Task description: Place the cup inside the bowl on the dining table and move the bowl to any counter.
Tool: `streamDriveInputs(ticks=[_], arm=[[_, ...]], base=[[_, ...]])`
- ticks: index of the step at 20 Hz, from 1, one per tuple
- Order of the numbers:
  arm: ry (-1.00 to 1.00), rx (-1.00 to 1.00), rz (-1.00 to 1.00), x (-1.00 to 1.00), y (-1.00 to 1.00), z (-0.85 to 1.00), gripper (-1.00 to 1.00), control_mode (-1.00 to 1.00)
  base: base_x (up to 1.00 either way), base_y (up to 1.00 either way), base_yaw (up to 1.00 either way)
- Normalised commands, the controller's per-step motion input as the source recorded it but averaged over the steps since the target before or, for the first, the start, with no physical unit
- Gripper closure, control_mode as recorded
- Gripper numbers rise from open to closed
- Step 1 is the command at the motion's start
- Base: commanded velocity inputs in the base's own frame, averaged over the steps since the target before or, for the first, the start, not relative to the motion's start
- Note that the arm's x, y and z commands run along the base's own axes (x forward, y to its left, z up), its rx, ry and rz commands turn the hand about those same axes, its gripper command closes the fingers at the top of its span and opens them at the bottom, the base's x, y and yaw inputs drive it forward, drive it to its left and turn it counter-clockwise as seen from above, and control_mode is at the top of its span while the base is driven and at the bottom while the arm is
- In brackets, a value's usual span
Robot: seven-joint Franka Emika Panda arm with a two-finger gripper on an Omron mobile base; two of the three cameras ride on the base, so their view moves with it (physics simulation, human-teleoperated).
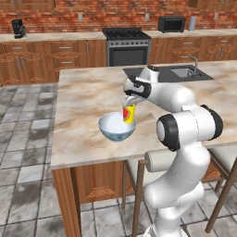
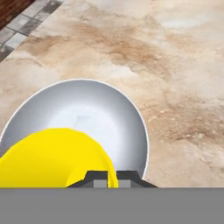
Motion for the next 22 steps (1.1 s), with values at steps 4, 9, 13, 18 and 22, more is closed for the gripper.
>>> streamDriveInputs(ticks=[4, 9, 13, 18, 22], arm=[[-0.01, 0.00, 0.00, 0.00, 0.42, 0.00, 1.00, -1.00], [-0.02, 0.00, 0.00, 0.00, 0.43, 0.00, 1.00, -1.00], [0.00, 0.00, 0.00, 0.00, 0.22, -0.06, 1.00, -1.00], [0.00, 0.00, 0.00, 0.00, 0.04, -0.20, 1.00, -1.00], [-0.05, 0.00, 0.00, 0.00, 0.00, -0.16, 1.00, -1.00]], base=[[0.00, 0.00, 0.00], [0.00, 0.00, 0.00], [0.00, 0.00, 0.00], [0.00, 0.00, 0.00], [0.00, 0.00, 0.00]])
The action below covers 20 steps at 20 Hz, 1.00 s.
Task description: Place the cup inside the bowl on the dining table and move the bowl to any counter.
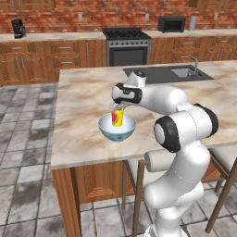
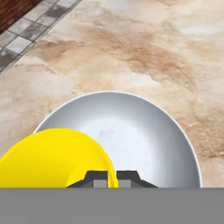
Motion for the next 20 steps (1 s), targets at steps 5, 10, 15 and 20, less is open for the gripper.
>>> streamDriveInputs(ticks=[5, 10, 15, 20], arm=[[-0.09, 0.00, 0.00, 0.00, 0.00, -0.13, 1.00, -1.00], [-0.09, 0.00, 0.00, -0.12, 0.00, -0.08, 1.00, -1.00], [-0.03, 0.00, 0.00, -0.29, 0.00, -0.02, 1.00, -1.00], [0.00, 0.00, 0.00, -0.33, 0.00, 0.00, 1.00, -1.00]], base=[[0.00, 0.00, 0.00], [0.00, 0.00, 0.00], [0.00, 0.00, 0.00], [0.00, 0.00, 0.00]])
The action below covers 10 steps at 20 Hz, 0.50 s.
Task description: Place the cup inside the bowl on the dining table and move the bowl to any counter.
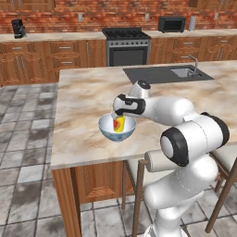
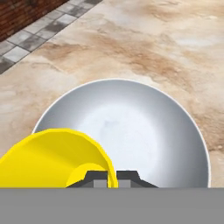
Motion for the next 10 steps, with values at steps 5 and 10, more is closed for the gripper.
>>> streamDriveInputs(ticks=[5, 10], arm=[[0.00, 0.00, 0.00, -0.03, 0.00, -0.05, 1.00, -1.00], [0.00, 0.00, 0.00, 0.05, 0.00, -0.02, 1.00, -1.00]], base=[[0.00, 0.00, 0.00], [0.00, 0.00, 0.00]])
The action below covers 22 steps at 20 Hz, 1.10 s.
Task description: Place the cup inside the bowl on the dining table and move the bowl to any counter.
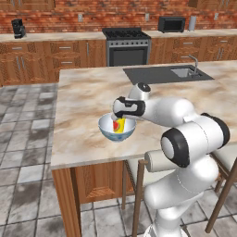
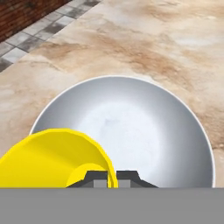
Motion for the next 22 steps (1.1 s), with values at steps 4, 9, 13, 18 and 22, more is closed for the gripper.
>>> streamDriveInputs(ticks=[4, 9, 13, 18, 22], arm=[[0.00, 0.00, 0.00, 0.01, 0.00, 0.00, 1.00, -1.00], [0.00, 0.00, 0.00, 0.00, 0.00, -0.08, 1.00, -1.00], [0.00, 0.00, 0.00, 0.00, 0.00, -0.15, 1.00, -1.00], [0.00, 0.00, 0.00, 0.00, 0.00, -0.17, 1.00, -1.00], [0.00, 0.00, 0.00, 0.00, 0.00, -0.17, 1.00, -1.00]], base=[[0.00, 0.00, 0.00], [0.00, 0.00, 0.00], [0.00, 0.00, 0.00], [0.00, 0.00, 0.00], [0.00, 0.00, 0.00]])
